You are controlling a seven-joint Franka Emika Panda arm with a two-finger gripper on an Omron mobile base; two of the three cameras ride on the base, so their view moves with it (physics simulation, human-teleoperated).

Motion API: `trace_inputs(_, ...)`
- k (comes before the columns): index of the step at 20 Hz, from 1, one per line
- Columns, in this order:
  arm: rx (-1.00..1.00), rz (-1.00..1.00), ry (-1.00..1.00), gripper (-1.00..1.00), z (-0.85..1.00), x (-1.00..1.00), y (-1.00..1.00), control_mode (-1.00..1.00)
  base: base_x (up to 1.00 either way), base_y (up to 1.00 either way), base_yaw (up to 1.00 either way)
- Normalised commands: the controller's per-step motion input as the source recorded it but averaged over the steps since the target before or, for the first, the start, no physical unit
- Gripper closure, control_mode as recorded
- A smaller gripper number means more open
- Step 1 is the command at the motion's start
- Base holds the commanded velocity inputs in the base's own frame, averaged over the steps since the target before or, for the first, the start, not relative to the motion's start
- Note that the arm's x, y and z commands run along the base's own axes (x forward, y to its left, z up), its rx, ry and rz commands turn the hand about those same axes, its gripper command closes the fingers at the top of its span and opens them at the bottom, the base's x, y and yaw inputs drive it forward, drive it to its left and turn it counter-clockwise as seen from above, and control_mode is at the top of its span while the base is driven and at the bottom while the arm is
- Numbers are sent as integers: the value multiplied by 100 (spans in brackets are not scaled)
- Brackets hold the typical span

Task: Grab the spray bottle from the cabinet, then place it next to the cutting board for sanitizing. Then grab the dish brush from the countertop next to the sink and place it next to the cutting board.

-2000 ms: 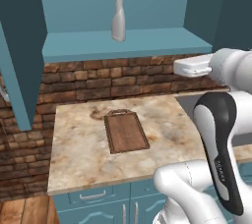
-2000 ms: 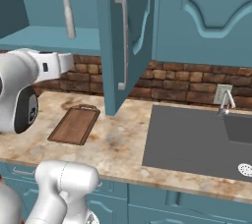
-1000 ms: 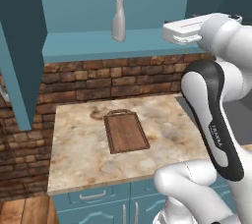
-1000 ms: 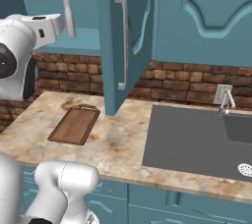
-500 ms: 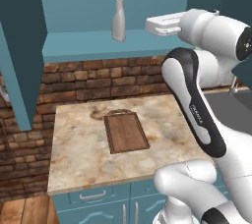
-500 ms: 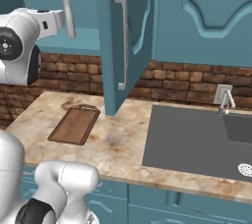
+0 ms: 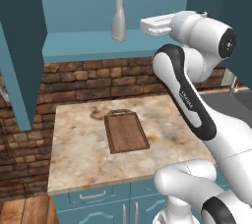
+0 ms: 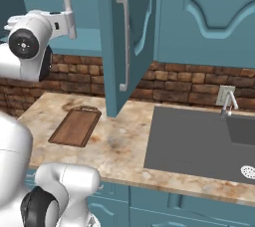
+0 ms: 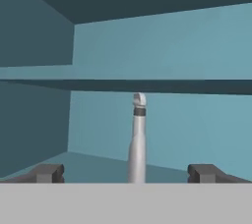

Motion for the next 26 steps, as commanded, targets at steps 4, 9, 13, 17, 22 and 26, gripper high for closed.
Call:
trace_inputs(4, 0, 0, 0, -100, -5, 49, 2, -100, 0, 0, 0)
trace_inputs(9, 0, 0, 0, -100, 0, 47, 9, -100, 0, 0, 0)
trace_inputs(13, 0, 0, 0, -100, 0, 50, 11, -100, 0, 0, 0)
trace_inputs(17, 0, 0, 0, -100, 0, 46, 16, -100, 0, 0, 0)
trace_inputs(22, 0, 0, 2, -100, 0, 48, 10, -100, 0, 0, 0)
trace_inputs(26, 1, 0, 2, -100, 0, 36, -1, -100, 0, 0, 0)
